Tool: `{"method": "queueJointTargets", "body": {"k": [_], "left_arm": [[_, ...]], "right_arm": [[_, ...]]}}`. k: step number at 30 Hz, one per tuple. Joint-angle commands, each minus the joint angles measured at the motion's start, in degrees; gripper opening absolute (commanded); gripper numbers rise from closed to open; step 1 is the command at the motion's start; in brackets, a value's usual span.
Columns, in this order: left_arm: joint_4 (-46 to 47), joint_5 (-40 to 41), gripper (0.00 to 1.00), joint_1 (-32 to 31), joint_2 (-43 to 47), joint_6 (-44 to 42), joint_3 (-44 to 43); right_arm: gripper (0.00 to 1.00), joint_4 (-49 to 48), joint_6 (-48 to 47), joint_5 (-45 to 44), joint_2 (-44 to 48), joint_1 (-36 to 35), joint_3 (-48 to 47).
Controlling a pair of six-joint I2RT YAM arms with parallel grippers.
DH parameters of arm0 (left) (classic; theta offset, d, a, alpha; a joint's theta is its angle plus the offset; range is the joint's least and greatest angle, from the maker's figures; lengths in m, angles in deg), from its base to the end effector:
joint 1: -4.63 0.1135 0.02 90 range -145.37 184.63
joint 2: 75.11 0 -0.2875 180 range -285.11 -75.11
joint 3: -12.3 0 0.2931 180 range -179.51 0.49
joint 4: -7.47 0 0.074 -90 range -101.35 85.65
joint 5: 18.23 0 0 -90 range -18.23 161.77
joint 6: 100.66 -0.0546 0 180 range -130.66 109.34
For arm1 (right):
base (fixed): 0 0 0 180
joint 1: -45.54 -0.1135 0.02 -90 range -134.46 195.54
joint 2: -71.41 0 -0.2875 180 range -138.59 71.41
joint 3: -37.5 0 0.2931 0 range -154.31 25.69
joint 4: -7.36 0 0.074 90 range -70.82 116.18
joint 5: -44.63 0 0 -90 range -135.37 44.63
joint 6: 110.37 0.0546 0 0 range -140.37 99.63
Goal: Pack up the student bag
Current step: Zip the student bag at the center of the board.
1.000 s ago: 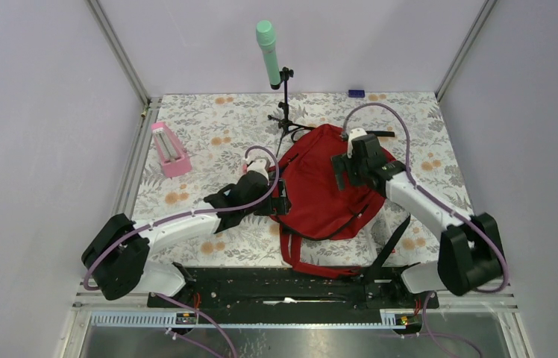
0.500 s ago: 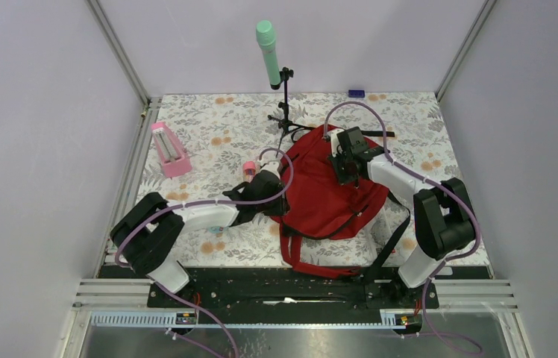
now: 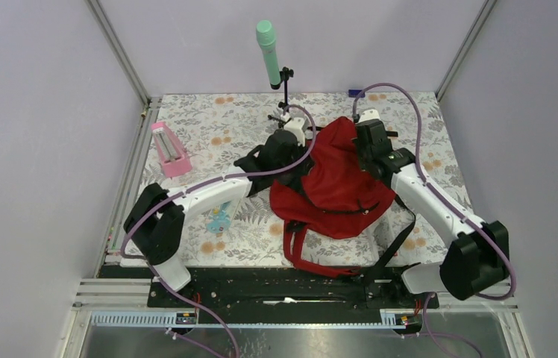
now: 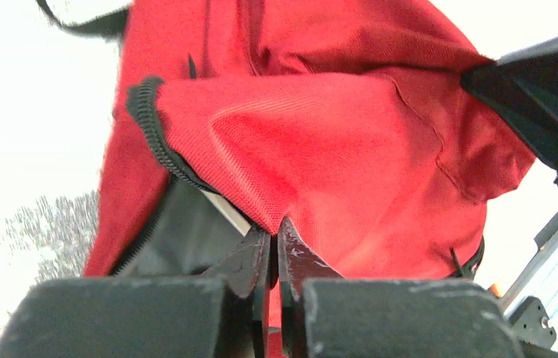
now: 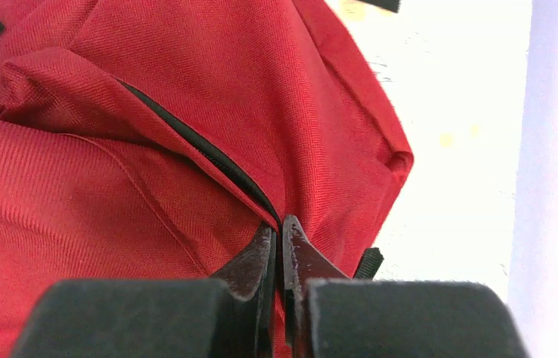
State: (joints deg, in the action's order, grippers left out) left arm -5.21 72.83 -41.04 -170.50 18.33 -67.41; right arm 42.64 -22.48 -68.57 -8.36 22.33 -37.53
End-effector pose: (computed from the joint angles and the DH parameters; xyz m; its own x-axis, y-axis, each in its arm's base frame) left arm 0.3098 -0.3157 0.2594 -0.6315 -0.0470 -0.7740 0.4548 0.7860 -0.4188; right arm 0.3358 0.1206 0.2924 -0.5875 -0.2887 -0.7560 -0.1067 0.9537 -0.2814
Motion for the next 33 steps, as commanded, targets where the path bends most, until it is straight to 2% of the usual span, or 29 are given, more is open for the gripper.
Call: {"method": "queueJointTargets", "body": {"k": [1, 7, 12, 13, 14, 15, 17, 18, 21, 24, 26, 27, 28, 29, 31, 33], "left_arm": [[-2.42, -0.37, 0.0, 1.72, -3.04, -6.32, -9.17], [-4.78, -2.87, 0.0, 4.58, -9.4, -10.01, -19.42], [-3.08, -3.35, 0.0, 4.89, -12.31, -13.5, -23.32], [-3.3, -3.35, 0.09, 4.89, -12.66, -13.88, -23.76], [-3.52, -3.47, 0.23, 4.89, -12.7, -14.15, -23.88], [-3.67, -3.78, 0.43, 4.89, -12.59, -14.22, -23.57], [-3.12, -4.13, 0.66, 4.76, -10.96, -13.94, -21.59], [-2.13, -4.09, 0.7, 4.65, -9.65, -13.58, -19.77], [1.36, -1.74, 0.76, 3.33, -2.99, -12.06, -12.38], [4.75, 2.04, 0.79, 0.72, 3.55, -7.91, -4.48], [7.53, 1.85, 0.79, -1.42, 7.34, -2.93, 0.95], [9.58, 1.17, 0.79, -2.62, 9.0, 0.04, 3.88], [11.86, 0.46, 0.79, -3.88, 10.27, 2.67, 7.84], [14.6, 0.16, 0.79, -5.44, 11.39, 4.68, 9.69], [20.49, -0.11, 0.79, -8.85, 12.72, 5.48, 15.34], [25.5, 0.54, 0.8, -12.33, 13.32, 3.53, 18.86]], "right_arm": [[0.0, 5.1, 1.76, -11.44, 5.49, 0.35, -3.32], [0.0, 8.75, 5.28, -18.38, 7.85, 0.35, -6.04], [0.0, 9.69, 9.57, -19.25, 9.1, 0.35, -5.26], [0.0, 9.53, 10.39, -18.61, 9.09, 0.35, -4.72], [0.0, 9.4, 11.25, -17.69, 9.02, 0.35, -4.19], [0.0, 8.96, 11.85, -16.67, 8.8, 0.35, -3.47], [0.0, 7.44, 13.04, -14.71, 8.18, 0.34, -1.65], [0.0, 6.5, 13.59, -14.05, 7.75, 0.35, -0.6], [0.0, 4.6, 15.3, -12.6, 5.99, 0.35, 1.55], [0.0, 3.29, 16.85, -11.22, 4.36, 0.31, 2.36], [0.0, 3.13, 17.59, -10.56, 3.29, 0.29, 2.41], [0.07, 3.11, 17.84, -10.12, 2.89, 0.34, 2.34], [0.24, 3.08, 18.03, -9.7, 2.73, 0.31, 2.32], [0.33, 3.08, 18.24, -9.41, 2.8, 0.34, 2.36], [0.62, 3.08, 18.55, -8.86, 3.62, 0.35, 2.63], [0.82, 3.25, 19.05, -8.18, 5.34, 0.33, 3.48]]}}
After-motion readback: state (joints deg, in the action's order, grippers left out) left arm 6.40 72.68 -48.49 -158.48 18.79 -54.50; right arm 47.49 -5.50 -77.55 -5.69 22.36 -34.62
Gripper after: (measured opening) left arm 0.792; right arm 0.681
